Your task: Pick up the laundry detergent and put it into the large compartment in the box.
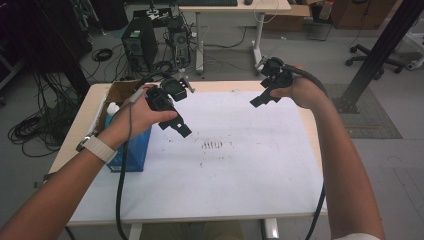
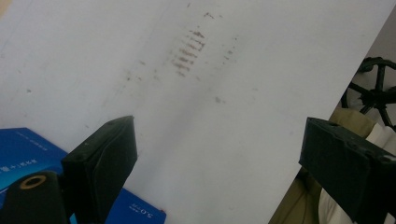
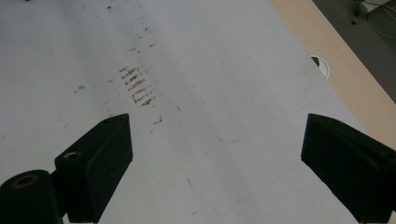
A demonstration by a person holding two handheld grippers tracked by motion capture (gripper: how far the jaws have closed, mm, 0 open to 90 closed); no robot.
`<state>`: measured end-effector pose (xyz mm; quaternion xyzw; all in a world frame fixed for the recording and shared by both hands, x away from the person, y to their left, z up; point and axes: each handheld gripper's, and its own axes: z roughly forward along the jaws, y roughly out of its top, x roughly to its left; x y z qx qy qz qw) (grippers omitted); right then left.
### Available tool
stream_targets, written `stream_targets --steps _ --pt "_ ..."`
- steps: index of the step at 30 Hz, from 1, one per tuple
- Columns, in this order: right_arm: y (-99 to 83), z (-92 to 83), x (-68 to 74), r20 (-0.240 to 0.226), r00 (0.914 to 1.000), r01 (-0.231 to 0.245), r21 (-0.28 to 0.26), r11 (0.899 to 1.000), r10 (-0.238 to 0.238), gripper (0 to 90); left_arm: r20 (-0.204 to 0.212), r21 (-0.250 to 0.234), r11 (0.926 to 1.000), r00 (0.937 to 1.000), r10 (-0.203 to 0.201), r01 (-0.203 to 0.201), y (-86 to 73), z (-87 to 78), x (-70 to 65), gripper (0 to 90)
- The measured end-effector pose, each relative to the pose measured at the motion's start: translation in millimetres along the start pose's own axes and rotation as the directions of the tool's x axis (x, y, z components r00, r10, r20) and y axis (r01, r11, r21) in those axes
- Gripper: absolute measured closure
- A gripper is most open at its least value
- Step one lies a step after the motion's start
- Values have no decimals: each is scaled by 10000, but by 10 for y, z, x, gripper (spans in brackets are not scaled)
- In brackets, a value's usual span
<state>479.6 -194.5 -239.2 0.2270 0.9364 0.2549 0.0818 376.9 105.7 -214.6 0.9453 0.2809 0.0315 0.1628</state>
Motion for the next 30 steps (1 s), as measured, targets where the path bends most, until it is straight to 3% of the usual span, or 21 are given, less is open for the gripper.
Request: stream_targets --steps 30 --pt "-21 30 6 -41 10000 -33 -11 10000 33 90 -15 -154 9999 10000 -32 32 -11 15 21 117"
